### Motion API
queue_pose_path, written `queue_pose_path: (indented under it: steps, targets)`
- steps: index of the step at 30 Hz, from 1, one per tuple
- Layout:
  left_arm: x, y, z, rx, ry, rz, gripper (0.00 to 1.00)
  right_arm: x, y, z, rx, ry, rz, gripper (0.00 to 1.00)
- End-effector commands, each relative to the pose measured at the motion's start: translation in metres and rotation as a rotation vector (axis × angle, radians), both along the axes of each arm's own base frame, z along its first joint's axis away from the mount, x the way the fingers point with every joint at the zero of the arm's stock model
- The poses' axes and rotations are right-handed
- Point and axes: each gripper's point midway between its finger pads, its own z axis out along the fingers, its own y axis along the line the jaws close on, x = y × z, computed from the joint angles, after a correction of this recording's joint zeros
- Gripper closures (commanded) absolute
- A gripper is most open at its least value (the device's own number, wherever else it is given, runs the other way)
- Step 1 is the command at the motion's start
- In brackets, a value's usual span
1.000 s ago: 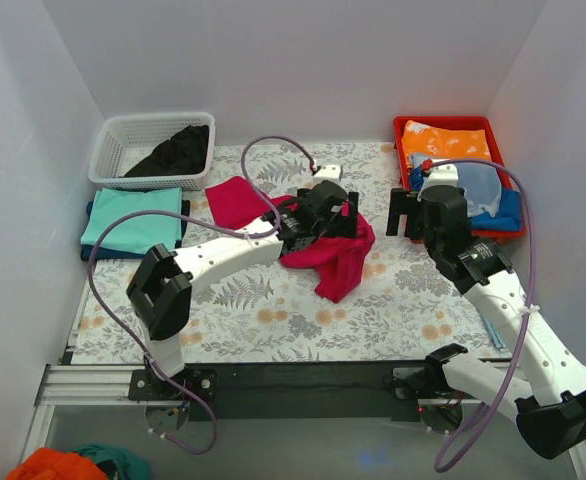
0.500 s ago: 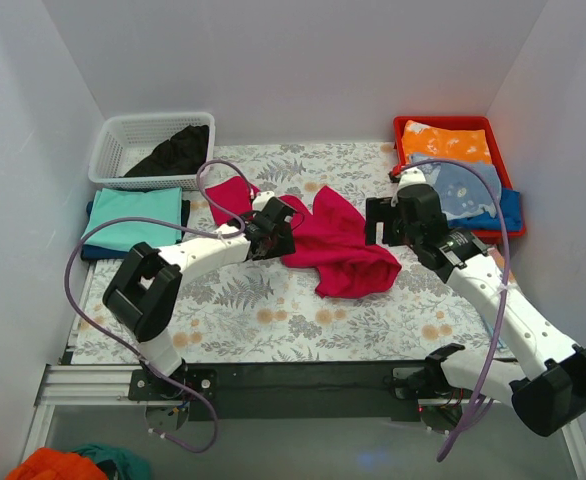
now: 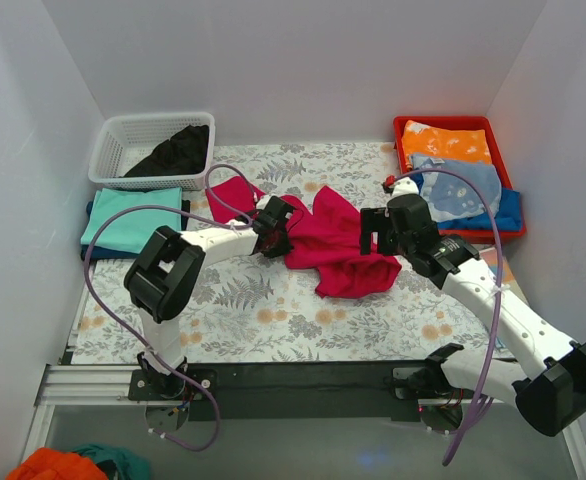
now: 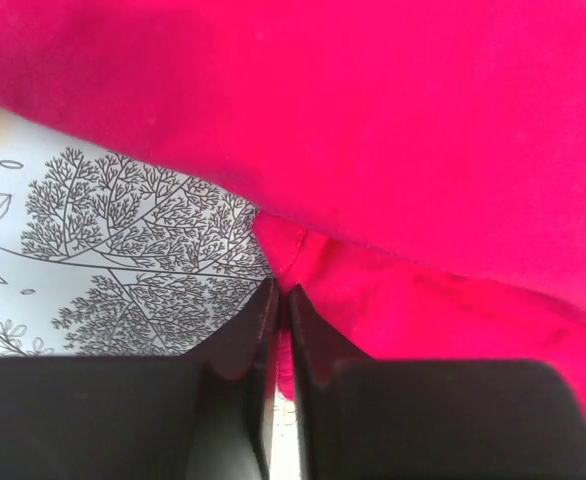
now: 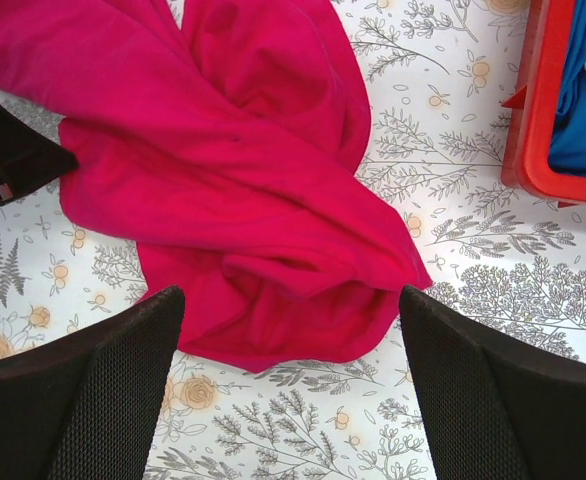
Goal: Fold and stack the t-shirts
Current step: Flatten the tshirt out
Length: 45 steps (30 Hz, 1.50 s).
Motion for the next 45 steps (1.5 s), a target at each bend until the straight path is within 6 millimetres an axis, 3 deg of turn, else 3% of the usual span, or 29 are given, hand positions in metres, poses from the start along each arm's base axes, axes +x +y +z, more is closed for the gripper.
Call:
queue_pose_path:
  steps: [1, 5, 12, 14, 19, 22, 26, 35, 39, 43, 45]
  targets:
    - [0.008, -0.001, 0.016, -0.031, -0.021, 0.009, 1.0, -0.004, -0.005, -0.002, 0.007, -0.002, -0.032, 0.08]
    - [0.02, 0.012, 0.055, -0.009, -0.107, 0.042, 1.0, -0.013, -0.003, -0.02, 0.001, 0.054, -0.015, 0.08]
    - [0.033, 0.044, 0.181, -0.006, -0.369, 0.14, 1.0, -0.036, -0.003, -0.066, -0.04, 0.191, 0.03, 0.09]
    - [0.032, 0.054, 0.202, -0.001, -0.412, 0.164, 1.0, -0.04, -0.004, -0.075, -0.054, 0.211, 0.033, 0.09]
    - [0.03, 0.079, 0.275, -0.01, -0.568, 0.242, 1.0, -0.04, -0.002, -0.088, -0.078, 0.244, 0.041, 0.09]
    - [0.029, 0.087, 0.302, -0.005, -0.625, 0.262, 1.0, -0.037, 0.01, -0.091, -0.062, 0.247, 0.08, 0.09]
    - [0.026, 0.099, 0.313, 0.035, -0.647, 0.283, 1.0, -0.03, 0.03, -0.096, -0.044, 0.247, 0.138, 0.1]
    - [0.018, 0.125, 0.308, 0.101, -0.655, 0.377, 1.0, -0.026, 0.086, -0.11, -0.115, 0.247, 0.272, 0.13]
    - [0.012, 0.14, 0.322, 0.121, -0.688, 0.432, 1.0, -0.029, 0.101, -0.121, -0.132, 0.258, 0.322, 0.16]
    - [0.004, 0.155, 0.344, 0.134, -0.736, 0.475, 1.0, -0.031, 0.101, -0.139, -0.163, 0.303, 0.314, 0.28]
    - [0.0, 0.162, 0.356, 0.132, -0.764, 0.493, 1.0, -0.031, 0.097, -0.143, -0.179, 0.305, 0.302, 0.4]
